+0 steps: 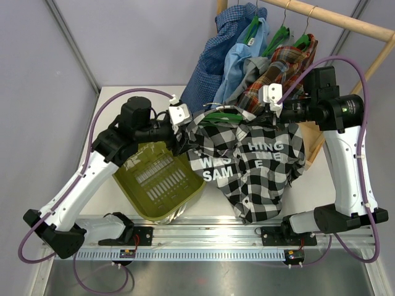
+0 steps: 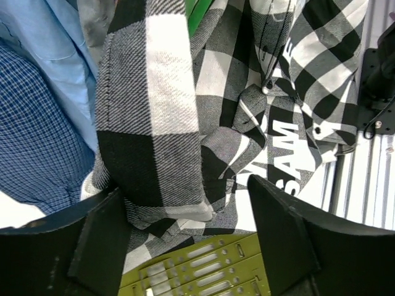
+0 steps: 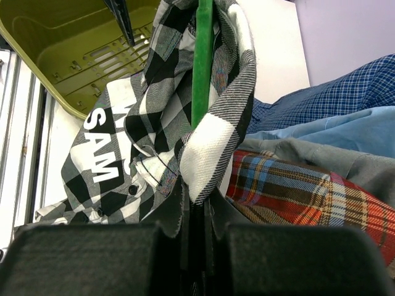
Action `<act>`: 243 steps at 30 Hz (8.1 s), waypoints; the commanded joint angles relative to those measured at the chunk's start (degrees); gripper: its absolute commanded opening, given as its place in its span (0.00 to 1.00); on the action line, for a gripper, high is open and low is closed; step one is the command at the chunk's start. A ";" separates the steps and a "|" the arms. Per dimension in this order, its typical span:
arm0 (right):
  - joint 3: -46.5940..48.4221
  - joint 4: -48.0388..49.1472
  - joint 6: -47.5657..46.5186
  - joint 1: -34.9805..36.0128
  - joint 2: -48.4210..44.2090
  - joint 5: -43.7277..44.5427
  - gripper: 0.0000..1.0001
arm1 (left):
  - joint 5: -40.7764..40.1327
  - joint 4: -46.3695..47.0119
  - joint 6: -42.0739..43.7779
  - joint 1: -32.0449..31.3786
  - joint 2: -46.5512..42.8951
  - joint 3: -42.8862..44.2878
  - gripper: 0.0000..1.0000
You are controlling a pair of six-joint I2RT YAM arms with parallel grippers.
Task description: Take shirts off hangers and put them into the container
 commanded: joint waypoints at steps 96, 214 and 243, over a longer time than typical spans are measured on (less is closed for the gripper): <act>-7.74 11.79 38.36 22.23 -6.48 15.96 0.66 | 2.66 8.65 -20.94 -7.12 -10.33 -11.28 0.00; -24.34 21.26 34.72 6.58 -18.88 20.64 0.00 | -17.35 14.97 -46.59 -0.43 -5.59 -10.94 0.94; -29.00 18.62 29.54 6.58 -22.04 24.76 0.00 | -50.68 12.96 -46.24 4.74 -6.02 -12.34 0.00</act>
